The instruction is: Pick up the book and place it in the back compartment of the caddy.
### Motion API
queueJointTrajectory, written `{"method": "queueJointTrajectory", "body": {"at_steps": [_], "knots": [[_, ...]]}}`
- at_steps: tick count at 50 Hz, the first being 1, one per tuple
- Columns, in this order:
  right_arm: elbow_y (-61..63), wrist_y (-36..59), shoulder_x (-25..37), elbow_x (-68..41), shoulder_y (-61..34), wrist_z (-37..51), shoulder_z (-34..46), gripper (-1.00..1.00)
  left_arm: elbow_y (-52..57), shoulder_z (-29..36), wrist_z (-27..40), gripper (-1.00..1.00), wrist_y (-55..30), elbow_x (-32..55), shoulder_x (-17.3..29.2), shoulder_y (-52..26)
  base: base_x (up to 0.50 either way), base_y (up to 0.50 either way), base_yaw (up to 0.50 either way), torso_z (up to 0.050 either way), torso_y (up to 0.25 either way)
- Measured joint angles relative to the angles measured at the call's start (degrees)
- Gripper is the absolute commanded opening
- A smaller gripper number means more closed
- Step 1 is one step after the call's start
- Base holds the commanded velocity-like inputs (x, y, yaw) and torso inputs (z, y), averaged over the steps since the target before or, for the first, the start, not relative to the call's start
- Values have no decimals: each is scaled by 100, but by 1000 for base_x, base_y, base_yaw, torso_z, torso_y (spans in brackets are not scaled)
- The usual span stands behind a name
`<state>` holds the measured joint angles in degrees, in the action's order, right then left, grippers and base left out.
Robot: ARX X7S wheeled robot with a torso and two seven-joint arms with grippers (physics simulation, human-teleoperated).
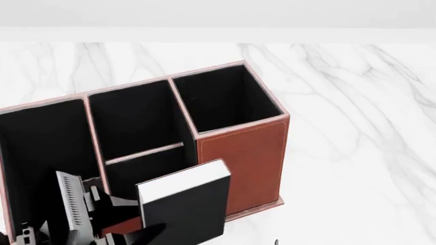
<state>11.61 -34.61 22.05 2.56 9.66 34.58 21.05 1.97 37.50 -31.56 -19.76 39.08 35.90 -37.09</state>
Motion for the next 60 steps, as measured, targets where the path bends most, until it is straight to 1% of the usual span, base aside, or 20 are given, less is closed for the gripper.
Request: {"method": "queueJointTrajectory", "body": {"at_steps": [10, 18, 34, 42, 60], "knots": [[-26, 17, 3, -6, -32, -17, 42, 100, -66, -104, -240, -100, -311, 467, 94, -136, 0, 0, 0, 0, 1], [-49, 2, 22, -85, -67, -73, 107, 100, -104, -189, -299, -100, -474, 700, 150, -249, 0, 0, 0, 0, 1], [-48, 13, 40, -110, -87, -88, 156, 100, 108, -345, -118, -100, -795, 948, 365, -485, 0, 0, 0, 0, 1], [-41, 184, 5, -37, -109, -34, 139, 100, 256, -411, -12, -100, -882, 1008, 496, -527, 0, 0, 0, 0, 1], [-41, 316, -14, 15, -136, 22, 141, 100, 356, -443, 61, -100, -934, 1045, 584, -547, 0, 0, 0, 1, 1]]}}
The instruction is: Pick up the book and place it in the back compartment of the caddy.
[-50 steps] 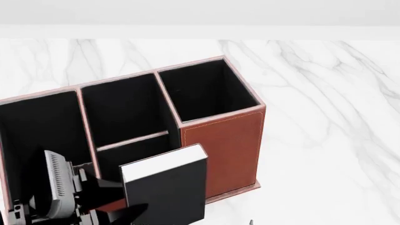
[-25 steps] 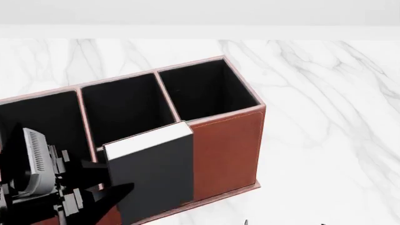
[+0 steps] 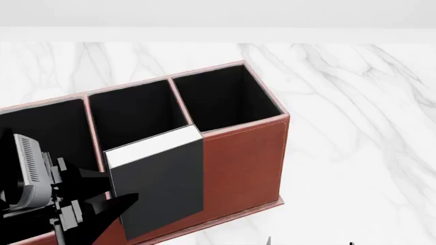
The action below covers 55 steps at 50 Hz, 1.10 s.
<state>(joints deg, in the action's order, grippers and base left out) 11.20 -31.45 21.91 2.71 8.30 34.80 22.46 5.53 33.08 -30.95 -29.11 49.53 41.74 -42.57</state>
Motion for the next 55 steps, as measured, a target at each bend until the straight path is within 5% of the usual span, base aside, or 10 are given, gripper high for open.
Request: {"method": "queueJointTrajectory", "body": {"at_steps": [26, 55], "knots": [[-66, -63, 29, -28, -41, -5, 64, 100, -471, 330, -981, -100, -264, 48, -7, -458, 0, 0, 0, 0, 1], [-129, -37, 51, -62, -109, -11, 126, 100, -2152, 368, -1748, -100, 112, -208, -457, -1033, 0, 0, 0, 0, 1]]}}
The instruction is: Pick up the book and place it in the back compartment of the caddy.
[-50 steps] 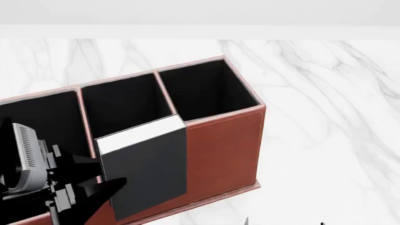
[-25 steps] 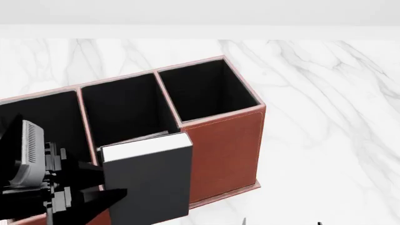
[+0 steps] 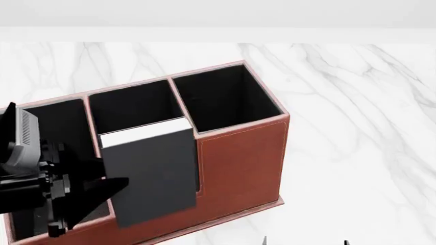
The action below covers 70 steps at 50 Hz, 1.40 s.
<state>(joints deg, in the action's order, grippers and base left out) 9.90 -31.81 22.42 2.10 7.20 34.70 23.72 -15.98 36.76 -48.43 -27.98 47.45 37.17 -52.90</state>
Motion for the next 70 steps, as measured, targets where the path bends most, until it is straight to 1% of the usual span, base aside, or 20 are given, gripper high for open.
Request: {"method": "queueJointTrajectory", "body": {"at_steps": [10, 23, 33, 42, 59, 70], "knots": [[-4, 10, 10, -17, -12, 7, 11, 100, -725, 42, -358, -100, 141, -81, -205, -261, 0, 0, 0, 0, 1], [-15, 9, 21, -32, -26, 18, 26, 100, -2354, 287, -1104, -100, 508, -423, -717, -903, 0, 0, 0, 1, 2], [-30, 9, 21, -29, -38, 26, 46, 100, -3199, 416, -1393, -100, 805, -620, -961, -1244, 0, 0, 0, 0, 1], [-50, 9, 20, -24, -52, 30, 65, 100, -3611, 515, -1453, -100, 1089, -779, -1095, -1373, 0, 0, 0, 0, 1], [-73, 14, 29, -24, -72, 41, 92, 100, -3763, 613, -1167, -100, 1648, -1066, -1173, -1299, 0, 0, 0, 1, 1], [-113, 12, 30, -41, -100, 42, 113, 100, -4092, 589, -1053, -100, 2044, -1184, -1289, -1309, 0, 0, 0, 0, 2]]}}
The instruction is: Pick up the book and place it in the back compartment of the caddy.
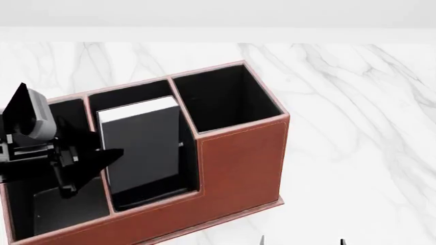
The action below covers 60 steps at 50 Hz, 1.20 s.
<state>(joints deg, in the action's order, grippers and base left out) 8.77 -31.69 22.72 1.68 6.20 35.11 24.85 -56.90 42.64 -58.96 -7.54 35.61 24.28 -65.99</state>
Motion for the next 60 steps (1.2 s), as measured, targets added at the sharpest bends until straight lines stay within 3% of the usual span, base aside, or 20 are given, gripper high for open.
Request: {"method": "queueJointTrajectory", "body": {"at_steps": [25, 55, 56, 60], "knots": [[-41, 4, 9, -23, -40, 10, 43, 100, -1735, -156, -341, -100, 954, -643, -664, -359, 0, 0, 0, 0, 1], [-92, 27, 13, -22, -87, 23, 102, 100, -1811, -2459, -471, -100, 863, -2760, -983, -357, 0, 0, 0, 0, 1], [-92, 28, 14, -22, -87, 24, 103, 100, -1811, -2522, -461, 100, 849, -2816, -988, -357, 0, 0, 0, 0, 0], [-94, 28, 16, -22, -90, 28, 109, 100, -1808, -2911, -386, 100, 761, -2967, -1009, -376, 0, 0, 0, 0, 3]]}}
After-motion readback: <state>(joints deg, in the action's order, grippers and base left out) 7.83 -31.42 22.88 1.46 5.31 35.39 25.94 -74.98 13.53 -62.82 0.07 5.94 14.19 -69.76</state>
